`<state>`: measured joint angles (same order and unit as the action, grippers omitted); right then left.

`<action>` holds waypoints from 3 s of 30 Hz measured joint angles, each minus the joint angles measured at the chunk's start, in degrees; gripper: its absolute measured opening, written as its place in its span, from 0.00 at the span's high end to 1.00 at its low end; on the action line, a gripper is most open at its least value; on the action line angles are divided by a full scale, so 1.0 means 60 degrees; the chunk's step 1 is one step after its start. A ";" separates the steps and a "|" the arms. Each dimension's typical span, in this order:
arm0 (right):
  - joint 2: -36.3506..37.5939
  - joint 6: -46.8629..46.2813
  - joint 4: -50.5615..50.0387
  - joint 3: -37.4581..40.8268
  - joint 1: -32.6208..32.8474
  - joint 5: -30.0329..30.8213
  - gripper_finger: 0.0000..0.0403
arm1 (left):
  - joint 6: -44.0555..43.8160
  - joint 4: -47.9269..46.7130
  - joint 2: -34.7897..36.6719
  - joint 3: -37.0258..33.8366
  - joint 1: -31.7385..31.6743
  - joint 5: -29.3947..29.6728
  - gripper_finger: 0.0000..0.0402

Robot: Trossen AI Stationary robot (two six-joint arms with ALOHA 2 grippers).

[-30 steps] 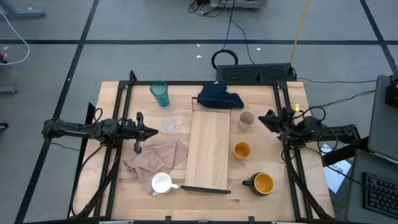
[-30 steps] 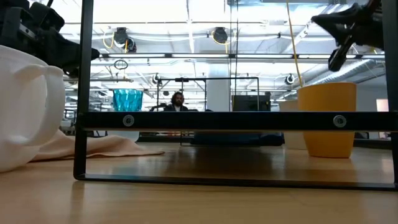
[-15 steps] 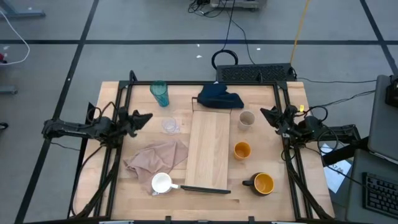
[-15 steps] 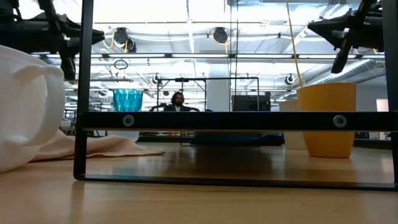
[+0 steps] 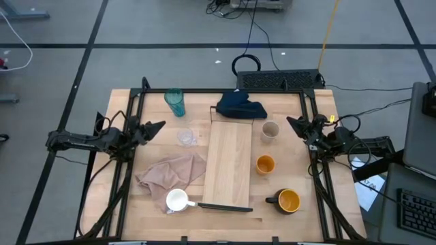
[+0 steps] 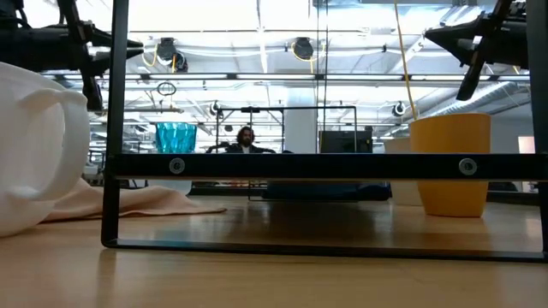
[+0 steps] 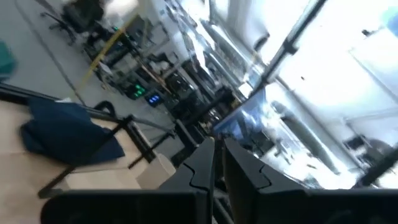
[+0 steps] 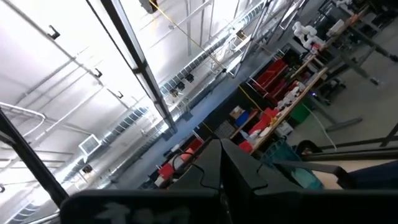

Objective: Stack small to large cups/mugs on shelf
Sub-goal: Put the white cup on the shelf

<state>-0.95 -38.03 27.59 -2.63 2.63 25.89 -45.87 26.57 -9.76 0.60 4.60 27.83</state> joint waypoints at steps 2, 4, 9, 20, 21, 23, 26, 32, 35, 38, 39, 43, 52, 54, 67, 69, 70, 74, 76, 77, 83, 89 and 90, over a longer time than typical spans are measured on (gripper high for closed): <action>0.0000 0.0245 0.0020 0.0000 0.0000 0.0002 1.00 | -0.0149 0.0117 0.0000 0.0000 -0.0004 0.0201 0.92; 0.0000 0.0471 0.0161 0.0000 -0.0001 0.0001 1.00 | -0.0146 0.0137 0.0003 0.0000 -0.0004 0.0482 0.92; 0.0004 0.0489 0.0227 0.0000 -0.0004 0.0237 1.00 | -0.0222 0.0116 0.0000 0.0000 -0.0004 0.1154 0.92; 0.0000 0.0451 0.0147 0.0000 -0.0004 0.0251 1.00 | -0.0457 0.0120 0.0003 0.0000 -0.0004 0.1195 0.92; 0.0001 0.0339 0.0147 0.0000 -0.0004 0.0249 1.00 | -0.0460 0.0120 0.0003 0.0000 -0.0004 0.1185 0.92; 0.0000 0.0063 0.0154 0.0000 -0.0004 0.0251 1.00 | -0.0468 0.0119 0.0003 0.0000 -0.0004 0.1127 0.92; 0.0000 -0.0284 0.0224 0.0000 -0.0004 0.0248 1.00 | -0.0455 0.0116 0.0003 0.0000 -0.0004 0.0982 0.92; 0.0000 -0.0618 0.0534 0.0000 -0.0004 0.0173 1.00 | -0.0448 0.0109 0.0003 0.0000 -0.0004 0.0266 0.92; 0.0004 -0.0071 0.1321 -0.0092 -0.0003 0.0164 1.00 | -0.0445 0.0078 0.0000 0.0127 -0.0004 0.0028 0.92; -0.0004 0.0922 0.1693 -0.0337 -0.0004 0.0070 1.00 | -0.0192 0.0105 0.0000 0.0345 -0.0004 0.0023 0.92; -0.0026 0.1262 0.1809 -0.0521 -0.0004 -0.0104 1.00 | -0.0028 0.0088 0.0000 0.0441 -0.0004 0.0024 0.92; -0.0490 0.2318 0.1863 -0.1327 -0.0004 -0.0349 1.00 | 0.0424 -0.0274 0.0003 0.0946 -0.0004 0.0027 0.92; -0.3759 0.3244 -0.0286 -0.4131 0.0000 -0.1101 1.00 | 0.0949 -0.3637 -0.0438 0.3106 -0.0004 -0.0460 0.92; -0.4624 0.3300 -0.0855 -0.4877 0.0000 -0.1115 1.00 | 0.1188 -0.4608 -0.0761 0.3746 -0.0004 -0.0511 0.92; -0.8223 0.4525 -0.4515 -0.8189 0.0000 -0.1872 1.00 | 0.2595 -0.7813 -0.3602 0.6893 -0.0004 -0.0645 0.92; -0.8433 0.4569 -0.5315 -0.8575 0.0000 -0.1876 1.00 | 0.2777 -0.8073 -0.3884 0.7129 -0.0004 -0.0672 0.92; -0.8512 0.4566 -0.5809 -0.8799 0.0000 -0.1876 1.00 | 0.2838 -0.8191 -0.4009 0.7245 -0.0004 -0.0684 0.92; -0.8936 0.4440 -0.8142 -0.9951 0.0022 -0.1877 1.00 | 0.2939 -0.8590 -0.4354 0.7471 -0.0004 -0.0723 0.92; -0.9216 0.4395 -0.9122 -1.0498 0.0022 -0.1903 1.00 | 0.2991 -0.8638 -0.4417 0.7471 -0.0004 -0.0727 0.92; -0.9336 0.4390 -0.9527 -1.0744 0.0022 -0.1905 1.00 | 0.3028 -0.8721 -0.4457 0.7471 -0.0004 -0.0731 0.92; -0.9937 0.3835 -1.2248 -1.1706 -0.0156 -0.2752 1.00 | 0.3032 -0.8947 -0.4502 0.7471 -0.0004 -0.0727 0.92; -1.0299 0.3093 -1.4366 -1.1755 -0.0421 -0.3579 1.00 | 0.3024 -0.8923 -0.4499 0.7471 -0.0004 -0.0723 0.92; -1.0357 0.3125 -1.4579 -1.1755 -0.0440 -0.3588 1.00 | 0.3021 -0.8925 -0.4499 0.7471 -0.0004 -0.0723 0.92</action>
<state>-63.09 -19.28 -59.89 -73.17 0.00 4.36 -27.75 -26.98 -36.75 45.43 4.58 23.49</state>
